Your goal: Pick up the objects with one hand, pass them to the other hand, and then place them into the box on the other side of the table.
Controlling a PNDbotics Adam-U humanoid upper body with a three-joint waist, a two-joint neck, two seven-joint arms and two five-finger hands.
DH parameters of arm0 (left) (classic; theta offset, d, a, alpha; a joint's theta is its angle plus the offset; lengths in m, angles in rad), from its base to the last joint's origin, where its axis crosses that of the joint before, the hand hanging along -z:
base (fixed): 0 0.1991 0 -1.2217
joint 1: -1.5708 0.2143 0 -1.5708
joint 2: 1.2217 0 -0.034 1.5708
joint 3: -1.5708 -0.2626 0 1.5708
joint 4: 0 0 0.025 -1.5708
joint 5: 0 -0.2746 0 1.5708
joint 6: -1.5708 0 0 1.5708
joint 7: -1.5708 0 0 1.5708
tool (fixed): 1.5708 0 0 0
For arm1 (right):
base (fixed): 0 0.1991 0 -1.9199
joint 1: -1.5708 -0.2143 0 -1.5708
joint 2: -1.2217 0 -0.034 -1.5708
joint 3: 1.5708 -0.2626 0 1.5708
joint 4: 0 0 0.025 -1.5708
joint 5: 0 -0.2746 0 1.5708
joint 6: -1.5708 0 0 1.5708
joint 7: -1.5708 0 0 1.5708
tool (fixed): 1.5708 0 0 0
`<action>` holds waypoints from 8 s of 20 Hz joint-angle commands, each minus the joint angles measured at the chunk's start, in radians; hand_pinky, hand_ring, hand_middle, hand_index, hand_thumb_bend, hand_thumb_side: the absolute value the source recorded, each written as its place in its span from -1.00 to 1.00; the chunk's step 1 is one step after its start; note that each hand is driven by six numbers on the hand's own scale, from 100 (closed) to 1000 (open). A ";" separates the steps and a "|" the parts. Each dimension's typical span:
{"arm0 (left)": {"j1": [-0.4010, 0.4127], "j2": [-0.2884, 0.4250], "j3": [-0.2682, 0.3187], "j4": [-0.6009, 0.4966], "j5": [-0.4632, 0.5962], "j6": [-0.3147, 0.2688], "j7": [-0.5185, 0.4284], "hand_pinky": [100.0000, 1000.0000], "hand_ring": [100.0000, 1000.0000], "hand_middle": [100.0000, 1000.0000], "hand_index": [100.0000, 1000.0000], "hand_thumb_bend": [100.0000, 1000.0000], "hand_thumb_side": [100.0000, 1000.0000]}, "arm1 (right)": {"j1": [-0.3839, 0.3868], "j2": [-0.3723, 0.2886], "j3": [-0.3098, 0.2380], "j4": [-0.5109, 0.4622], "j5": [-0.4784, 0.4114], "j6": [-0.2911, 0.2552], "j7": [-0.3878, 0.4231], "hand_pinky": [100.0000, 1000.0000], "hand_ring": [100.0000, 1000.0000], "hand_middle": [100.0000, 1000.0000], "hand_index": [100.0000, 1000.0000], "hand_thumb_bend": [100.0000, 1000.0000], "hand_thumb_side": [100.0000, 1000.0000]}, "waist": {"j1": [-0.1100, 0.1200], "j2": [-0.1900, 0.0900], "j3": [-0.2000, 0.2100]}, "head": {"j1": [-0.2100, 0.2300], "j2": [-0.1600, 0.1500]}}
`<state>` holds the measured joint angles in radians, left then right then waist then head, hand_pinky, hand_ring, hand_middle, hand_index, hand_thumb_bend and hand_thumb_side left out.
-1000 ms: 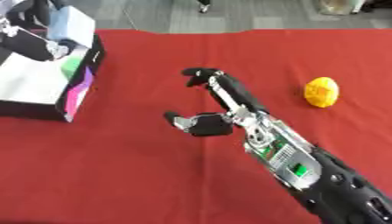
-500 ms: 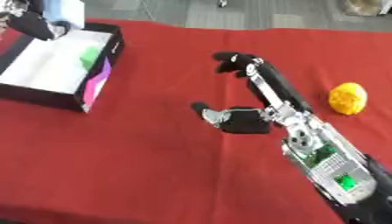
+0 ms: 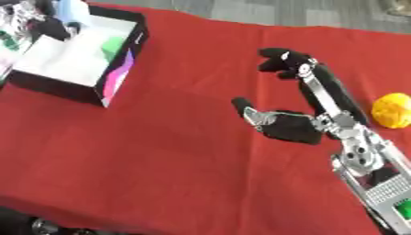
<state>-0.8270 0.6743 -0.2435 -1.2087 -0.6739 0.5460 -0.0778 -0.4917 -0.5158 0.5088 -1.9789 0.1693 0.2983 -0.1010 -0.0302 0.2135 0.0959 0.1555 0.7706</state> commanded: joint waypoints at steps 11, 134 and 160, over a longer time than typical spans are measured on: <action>-0.018 -0.010 0.029 0.144 -0.002 -0.035 0.075 0.52 0.30 0.20 0.42 -0.74 -0.18 | -0.015 -0.012 -0.023 -0.021 -0.048 -0.036 -0.037 0.56 0.58 0.30 0.69 -0.32 -0.47 | -0.012 -0.002 -0.008 | 0.014 -0.022; 0.337 -0.194 0.166 -0.596 0.724 -0.136 0.605 0.64 0.30 0.38 0.54 -1.00 0.69 | 0.102 -0.508 -0.401 0.442 0.185 -0.110 0.406 0.73 0.30 -0.32 -0.18 -0.76 -1.00 | 0.032 0.047 0.098 | -0.333 -0.029; 0.338 -0.127 0.166 -0.589 0.707 -0.117 0.580 0.64 0.30 0.37 0.54 -1.00 0.62 | 0.232 -0.368 -0.393 -0.020 -0.113 0.049 0.140 0.58 0.16 -0.41 -0.13 -1.00 -1.00 | 0.045 -0.024 0.054 | -0.273 -0.001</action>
<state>-0.4702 0.5091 -0.0840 -1.7888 0.0414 0.4280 0.5061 -0.2533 -0.8820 0.1160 -1.9738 0.0671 0.3447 0.0548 0.0032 0.2219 0.1498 -0.1227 0.7680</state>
